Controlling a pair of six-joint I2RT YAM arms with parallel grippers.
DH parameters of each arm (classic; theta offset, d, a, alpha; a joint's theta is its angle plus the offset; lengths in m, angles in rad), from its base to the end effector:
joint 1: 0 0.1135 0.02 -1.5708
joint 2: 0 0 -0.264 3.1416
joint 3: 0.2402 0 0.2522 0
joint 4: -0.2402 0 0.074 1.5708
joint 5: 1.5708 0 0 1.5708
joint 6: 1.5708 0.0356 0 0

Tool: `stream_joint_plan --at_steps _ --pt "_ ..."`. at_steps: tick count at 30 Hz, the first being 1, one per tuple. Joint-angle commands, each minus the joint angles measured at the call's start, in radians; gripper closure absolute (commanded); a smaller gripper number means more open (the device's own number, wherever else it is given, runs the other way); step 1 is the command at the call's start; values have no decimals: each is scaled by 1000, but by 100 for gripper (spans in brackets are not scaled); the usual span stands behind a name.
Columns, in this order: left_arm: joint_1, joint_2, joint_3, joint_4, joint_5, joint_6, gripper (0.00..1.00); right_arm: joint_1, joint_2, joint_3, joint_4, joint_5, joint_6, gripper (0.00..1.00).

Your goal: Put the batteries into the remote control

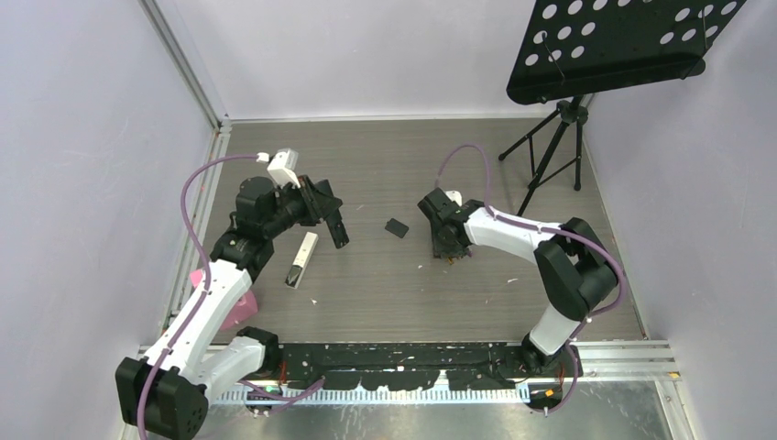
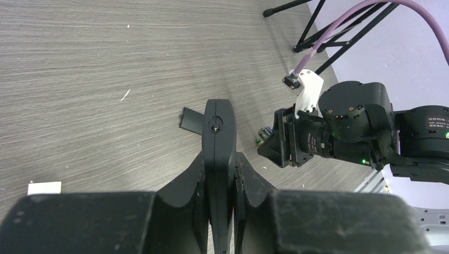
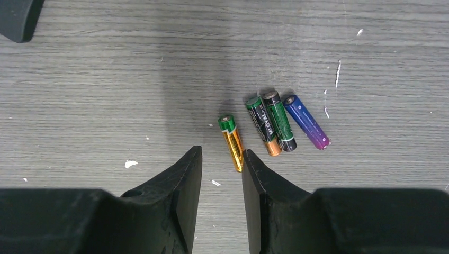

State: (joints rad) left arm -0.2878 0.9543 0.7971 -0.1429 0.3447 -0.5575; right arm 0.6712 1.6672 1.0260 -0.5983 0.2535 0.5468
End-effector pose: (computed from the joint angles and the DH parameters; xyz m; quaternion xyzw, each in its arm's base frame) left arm 0.2089 -0.0744 0.3180 -0.0057 0.7994 -0.3657 0.4766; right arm 0.2506 0.1876 0.1753 -0.0400 0.9778 -0.0087 0.2055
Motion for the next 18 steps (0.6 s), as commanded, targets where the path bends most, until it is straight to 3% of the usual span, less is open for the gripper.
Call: stream_joint_plan --at_steps 1,8,14,18 --pt "-1 8 31 5 22 22 100 -2 26 32 38 32 -23 63" --pt "-1 17 36 9 29 22 100 -21 39 10 60 18 -27 68" --pt "-1 29 38 15 38 17 100 -48 39 -15 68 -23 -6 82" --pt "-1 30 36 19 46 10 100 -54 45 -24 74 -27 4 80"
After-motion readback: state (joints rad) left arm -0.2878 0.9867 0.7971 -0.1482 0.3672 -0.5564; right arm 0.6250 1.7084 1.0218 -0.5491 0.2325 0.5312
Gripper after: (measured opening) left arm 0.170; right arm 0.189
